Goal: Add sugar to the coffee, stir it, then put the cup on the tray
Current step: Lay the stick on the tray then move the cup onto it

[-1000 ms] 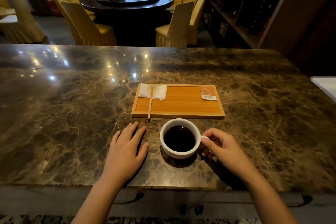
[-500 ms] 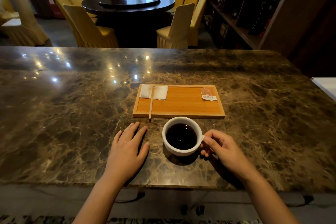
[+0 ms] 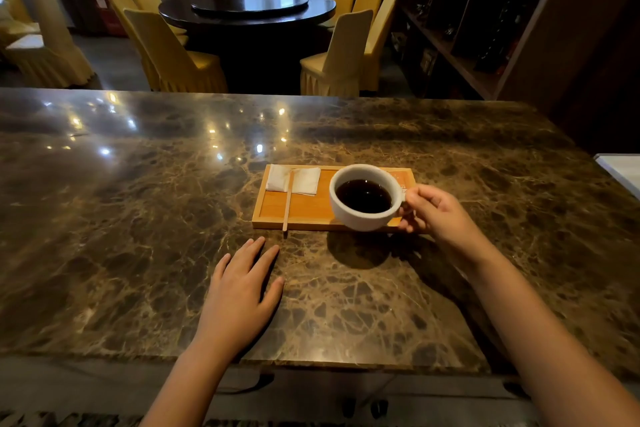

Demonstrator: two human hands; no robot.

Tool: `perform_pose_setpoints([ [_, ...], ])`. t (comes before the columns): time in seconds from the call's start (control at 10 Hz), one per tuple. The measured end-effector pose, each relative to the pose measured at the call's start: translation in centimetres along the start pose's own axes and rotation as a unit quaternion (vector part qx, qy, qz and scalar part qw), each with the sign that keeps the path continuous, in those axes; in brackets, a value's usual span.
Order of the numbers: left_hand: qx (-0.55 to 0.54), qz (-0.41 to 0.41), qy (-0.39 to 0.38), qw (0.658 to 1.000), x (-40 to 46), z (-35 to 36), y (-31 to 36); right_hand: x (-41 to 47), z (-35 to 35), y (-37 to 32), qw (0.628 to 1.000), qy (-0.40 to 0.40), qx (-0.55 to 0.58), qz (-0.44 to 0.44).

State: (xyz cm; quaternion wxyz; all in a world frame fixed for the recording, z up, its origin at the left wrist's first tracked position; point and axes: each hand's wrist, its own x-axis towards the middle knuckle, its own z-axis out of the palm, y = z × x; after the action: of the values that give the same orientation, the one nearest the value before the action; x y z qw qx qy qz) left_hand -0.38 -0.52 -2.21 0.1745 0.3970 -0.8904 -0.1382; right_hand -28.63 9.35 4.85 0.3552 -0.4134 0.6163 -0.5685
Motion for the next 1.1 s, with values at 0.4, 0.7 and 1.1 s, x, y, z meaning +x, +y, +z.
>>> perform_pose_setpoints([
  [0.4,0.002,-0.002,0.001,1.000,0.1,-0.1,0.2,4.1,0.3,1.2,0.998,0.027,-0.050,0.014],
  [0.7,0.000,0.000,0.006,1.000,0.0,-0.1,0.1,4.2,0.7,2.0,0.996,0.036,-0.078,0.025],
  [1.1,-0.004,-0.001,0.000,1.000,0.1,-0.1,0.1,5.0,1.7,2.4,0.972,0.181,-0.141,0.057],
])
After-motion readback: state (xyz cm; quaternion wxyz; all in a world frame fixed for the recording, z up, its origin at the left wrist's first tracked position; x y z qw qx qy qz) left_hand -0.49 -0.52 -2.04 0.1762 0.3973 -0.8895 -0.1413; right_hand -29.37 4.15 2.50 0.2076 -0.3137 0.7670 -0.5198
